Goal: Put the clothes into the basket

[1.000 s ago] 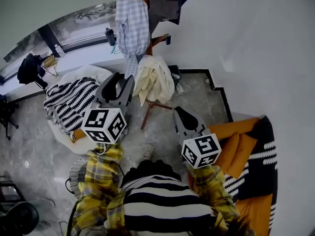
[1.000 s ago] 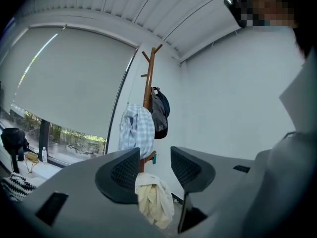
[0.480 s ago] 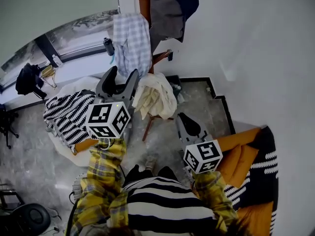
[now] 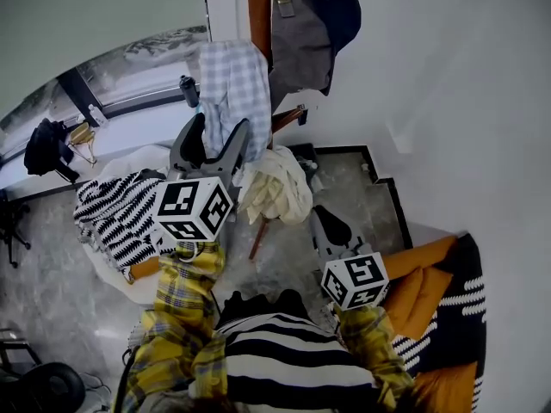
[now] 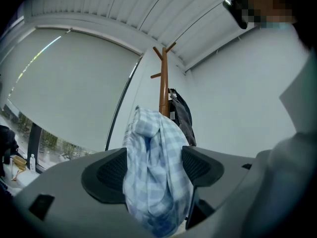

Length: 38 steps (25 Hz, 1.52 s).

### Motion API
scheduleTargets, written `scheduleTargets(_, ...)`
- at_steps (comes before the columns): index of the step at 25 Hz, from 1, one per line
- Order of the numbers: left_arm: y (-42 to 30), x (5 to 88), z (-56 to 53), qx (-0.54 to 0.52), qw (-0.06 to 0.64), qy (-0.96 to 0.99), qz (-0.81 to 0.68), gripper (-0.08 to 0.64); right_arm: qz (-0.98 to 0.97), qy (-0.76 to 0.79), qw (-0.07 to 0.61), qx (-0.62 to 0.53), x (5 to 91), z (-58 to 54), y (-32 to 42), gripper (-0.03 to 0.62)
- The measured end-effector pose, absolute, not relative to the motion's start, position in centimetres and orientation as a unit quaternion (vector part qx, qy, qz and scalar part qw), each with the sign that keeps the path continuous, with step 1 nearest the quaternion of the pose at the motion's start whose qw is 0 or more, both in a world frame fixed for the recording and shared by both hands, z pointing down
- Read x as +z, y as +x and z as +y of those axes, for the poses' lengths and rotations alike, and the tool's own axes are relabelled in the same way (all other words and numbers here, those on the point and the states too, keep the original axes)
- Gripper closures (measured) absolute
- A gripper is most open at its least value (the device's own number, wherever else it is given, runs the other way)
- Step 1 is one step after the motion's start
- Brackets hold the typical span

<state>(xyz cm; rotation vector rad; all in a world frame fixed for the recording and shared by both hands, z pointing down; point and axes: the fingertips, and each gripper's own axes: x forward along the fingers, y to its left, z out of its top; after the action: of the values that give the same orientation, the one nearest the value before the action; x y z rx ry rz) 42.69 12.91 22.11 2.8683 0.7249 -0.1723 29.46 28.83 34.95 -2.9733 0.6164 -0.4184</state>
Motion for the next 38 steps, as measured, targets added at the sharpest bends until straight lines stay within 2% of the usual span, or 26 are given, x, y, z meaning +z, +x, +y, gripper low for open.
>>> scheduleTargets(10,44.7,22.2,14.0,-0.052,0.075,0.957,0.275,0.224,0.183,-0.971,0.041,-0.149,36.3,28.8,31.0,0.565)
scheduleTargets(11,44.7,22.2,14.1,-0.051,0.071,0.956,0.282,0.257,0.182,-0.971,0.041,-0.150,36.4,28.8,31.0,0.565)
scheduleTargets(14,44.6,22.0,14.3,-0.055,0.064,0.953,0.292,0.453,0.183,-0.971,0.043,-0.150,36.5,28.6,31.1,0.565)
scheduleTargets(17,44.2,21.7,14.3,-0.063,0.063,0.949,0.302,0.491,0.183,-0.970,0.043,-0.153,36.7,28.4,31.1,0.565)
scheduleTargets(38,42.6,11.9,10.8,-0.229,0.008,0.933,0.277,0.512,0.195,-0.968,0.044,-0.152,36.2,26.3,32.4,0.565)
